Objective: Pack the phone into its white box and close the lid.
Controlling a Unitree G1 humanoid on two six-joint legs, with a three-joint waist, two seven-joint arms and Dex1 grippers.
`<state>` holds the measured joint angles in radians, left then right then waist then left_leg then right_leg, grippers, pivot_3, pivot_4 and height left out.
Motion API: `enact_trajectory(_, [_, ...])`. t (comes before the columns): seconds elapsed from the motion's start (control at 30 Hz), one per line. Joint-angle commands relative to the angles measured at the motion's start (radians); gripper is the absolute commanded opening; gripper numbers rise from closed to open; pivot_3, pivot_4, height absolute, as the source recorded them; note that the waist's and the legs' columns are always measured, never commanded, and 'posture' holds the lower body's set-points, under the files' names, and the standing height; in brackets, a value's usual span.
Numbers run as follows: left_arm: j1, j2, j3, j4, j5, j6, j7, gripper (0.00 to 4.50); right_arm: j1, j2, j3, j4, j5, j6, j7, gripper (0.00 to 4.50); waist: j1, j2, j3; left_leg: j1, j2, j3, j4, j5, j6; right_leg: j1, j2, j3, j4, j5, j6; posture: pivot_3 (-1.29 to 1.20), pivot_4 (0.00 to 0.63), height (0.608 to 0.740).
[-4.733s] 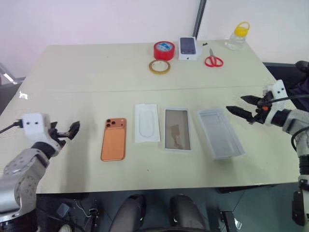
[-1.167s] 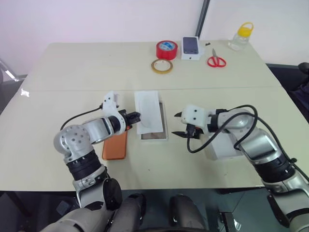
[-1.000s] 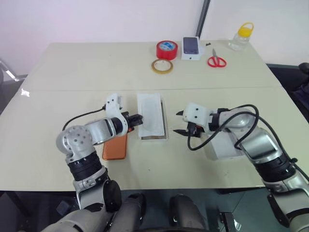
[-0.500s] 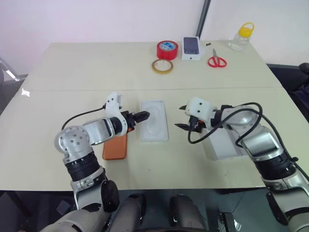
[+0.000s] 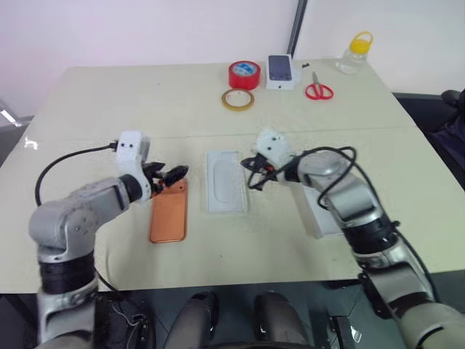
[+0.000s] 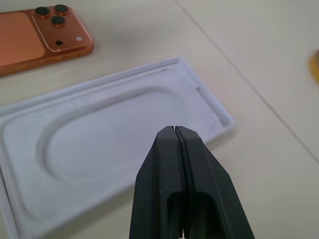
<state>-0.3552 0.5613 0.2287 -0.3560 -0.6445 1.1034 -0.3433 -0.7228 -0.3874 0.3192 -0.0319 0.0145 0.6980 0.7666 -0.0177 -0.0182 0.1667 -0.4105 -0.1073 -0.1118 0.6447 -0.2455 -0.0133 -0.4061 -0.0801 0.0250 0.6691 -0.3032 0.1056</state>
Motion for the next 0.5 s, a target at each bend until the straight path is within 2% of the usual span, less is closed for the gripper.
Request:
enact_trajectory(0.03, [0.06, 0.085, -0.052, -0.018, 0.078, -0.176, -0.13, 3.91, -0.053, 0.054, 0.031, 0.042, -0.023, 0.012, -0.043, 0.03, 0.002, 0.0, 0.0, 0.0, 0.0, 0.0, 0.0, 0.0, 0.0, 0.0, 0.0, 0.0, 0.0, 0.0, 0.0, 0.0, 0.15, 0.74])
enact_trajectory(0.13, [0.128, 0.138, -0.075, -0.016, 0.116, -0.254, -0.194, 3.91, -0.073, 0.103, 0.076, 0.098, -0.047, 0.015, -0.067, 0.03, 0.003, 0.0, 0.0, 0.0, 0.0, 0.0, 0.0, 0.0, 0.0, -0.001, -0.001, 0.0, -0.001, 0.0, 0.0, 0.0, 0.15, 0.74])
enact_trajectory(0.23, [0.171, 0.142, -0.06, -0.026, 0.111, -0.282, -0.22, 3.91, -0.073, 0.128, 0.129, 0.125, -0.062, 0.031, -0.054, 0.03, 0.003, 0.0, 0.0, 0.0, 0.0, 0.0, -0.001, 0.0, 0.0, -0.002, -0.001, 0.0, -0.001, 0.0, 0.0, 0.0, 0.15, 0.74])
enact_trajectory(0.37, [0.198, 0.13, -0.037, -0.04, 0.101, -0.285, -0.217, 3.91, -0.053, 0.104, 0.203, 0.108, -0.089, 0.033, -0.015, 0.03, 0.002, 0.0, 0.0, 0.0, 0.0, -0.001, -0.001, 0.0, 0.0, -0.003, -0.001, 0.0, -0.001, 0.0, 0.0, 0.0, 0.15, 0.74])
enact_trajectory(0.5, [0.216, 0.123, -0.019, -0.048, 0.101, -0.276, -0.202, 3.91, -0.037, 0.091, 0.222, 0.087, -0.097, 0.023, 0.002, 0.03, 0.001, 0.001, 0.0, 0.0, 0.0, -0.001, -0.001, 0.0, 0.0, -0.003, 0.0, 0.0, -0.001, 0.0, 0.0, 0.0, 0.15, 0.74])
